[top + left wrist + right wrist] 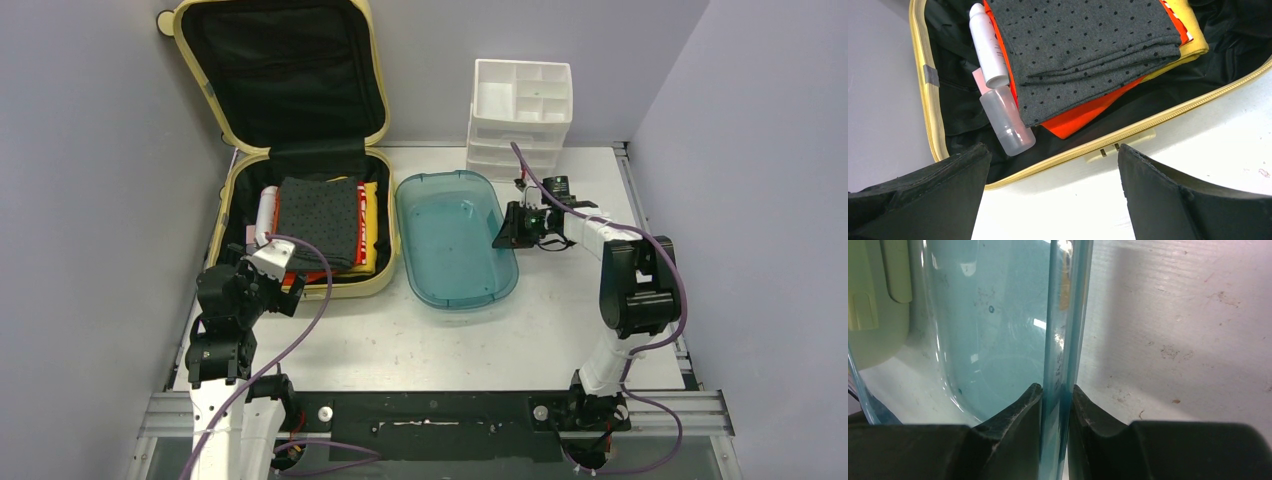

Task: Open, take out, and arrange the luggage
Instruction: Adjust the bin at the center of the board.

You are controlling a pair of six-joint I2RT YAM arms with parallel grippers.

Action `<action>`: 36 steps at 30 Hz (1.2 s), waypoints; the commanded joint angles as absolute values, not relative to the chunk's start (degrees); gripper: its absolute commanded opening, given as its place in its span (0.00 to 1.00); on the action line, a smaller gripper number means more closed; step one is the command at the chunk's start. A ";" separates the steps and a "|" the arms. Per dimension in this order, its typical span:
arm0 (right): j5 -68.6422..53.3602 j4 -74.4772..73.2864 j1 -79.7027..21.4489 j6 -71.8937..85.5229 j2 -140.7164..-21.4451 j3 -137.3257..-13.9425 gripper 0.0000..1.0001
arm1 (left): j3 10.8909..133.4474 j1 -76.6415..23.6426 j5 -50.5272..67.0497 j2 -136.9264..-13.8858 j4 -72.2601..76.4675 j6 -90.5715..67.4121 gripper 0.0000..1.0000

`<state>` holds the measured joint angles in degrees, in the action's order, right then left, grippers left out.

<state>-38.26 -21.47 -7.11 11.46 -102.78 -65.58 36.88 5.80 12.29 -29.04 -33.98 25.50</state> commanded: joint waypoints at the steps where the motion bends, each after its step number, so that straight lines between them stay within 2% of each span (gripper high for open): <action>1: -36.77 -15.99 -7.41 14.91 -101.26 -66.59 0.01 | 36.81 6.33 13.11 -28.87 -31.55 24.96 0.97; 10: -30.45 -13.44 -7.11 20.96 -98.90 -65.88 0.00 | 36.82 7.11 13.02 -29.01 -31.55 24.94 0.97; 33: -31.11 -8.53 -10.64 25.57 -101.48 -64.51 0.00 | 36.99 7.91 12.83 -29.99 -31.56 25.05 0.97; 36: -31.08 -9.05 -10.64 25.29 -101.34 -64.90 0.16 | 36.95 7.95 12.83 -29.97 -31.55 25.00 0.97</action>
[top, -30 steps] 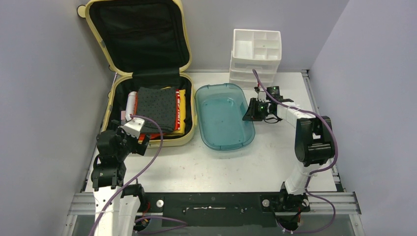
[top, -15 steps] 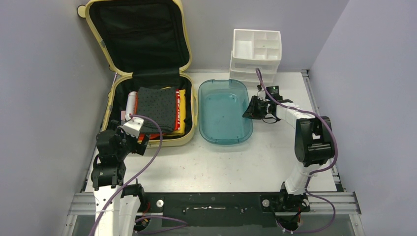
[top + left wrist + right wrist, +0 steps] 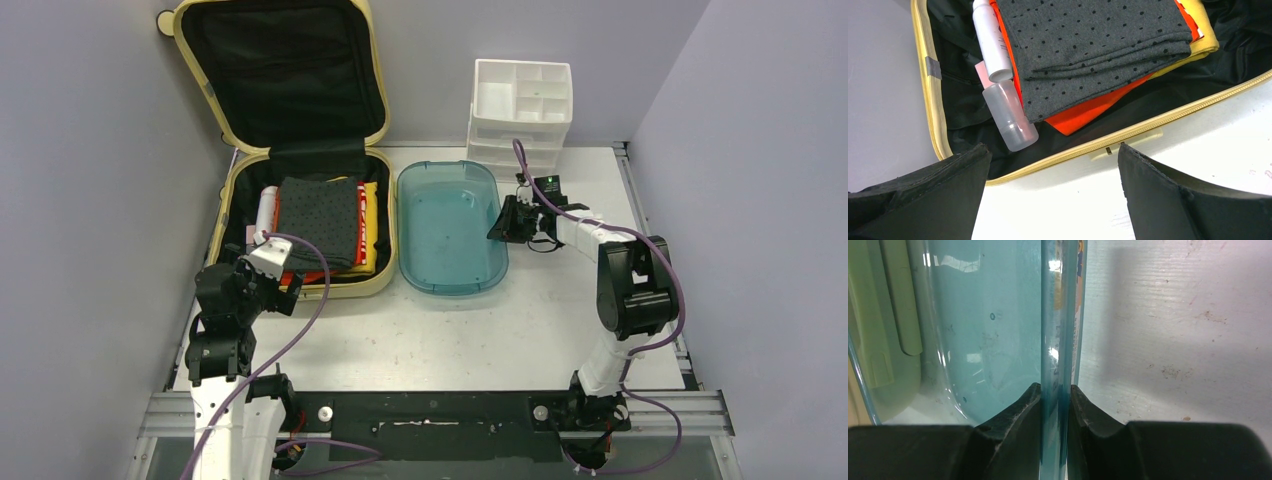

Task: Open, take out, and arrange the luggage
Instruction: Adjust the bin at the center of the board.

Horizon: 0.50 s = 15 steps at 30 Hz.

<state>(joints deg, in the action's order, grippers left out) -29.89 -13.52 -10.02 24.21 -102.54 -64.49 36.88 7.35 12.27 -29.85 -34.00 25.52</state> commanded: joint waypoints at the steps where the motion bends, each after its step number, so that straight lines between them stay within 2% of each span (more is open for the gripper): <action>1: -31.04 -9.32 -10.66 25.18 -101.24 -65.10 0.23 | 36.94 7.98 12.83 -29.97 -31.55 25.04 0.97; 3: -31.42 -9.65 -10.64 24.98 -100.73 -65.26 0.45 | 37.00 7.93 12.83 -29.90 -31.56 25.05 0.97; 5: -31.53 -9.96 -10.63 24.42 -99.77 -65.09 0.56 | 37.00 7.96 12.83 -29.91 -31.58 25.05 0.97; 8: -31.35 -10.63 -10.66 23.24 -97.72 -64.78 0.64 | 36.92 7.96 12.83 -29.93 -31.55 25.06 0.97; 15: -31.32 -12.22 -10.70 20.19 -94.96 -64.58 0.72 | 36.91 7.97 12.92 -29.63 -31.60 25.03 0.97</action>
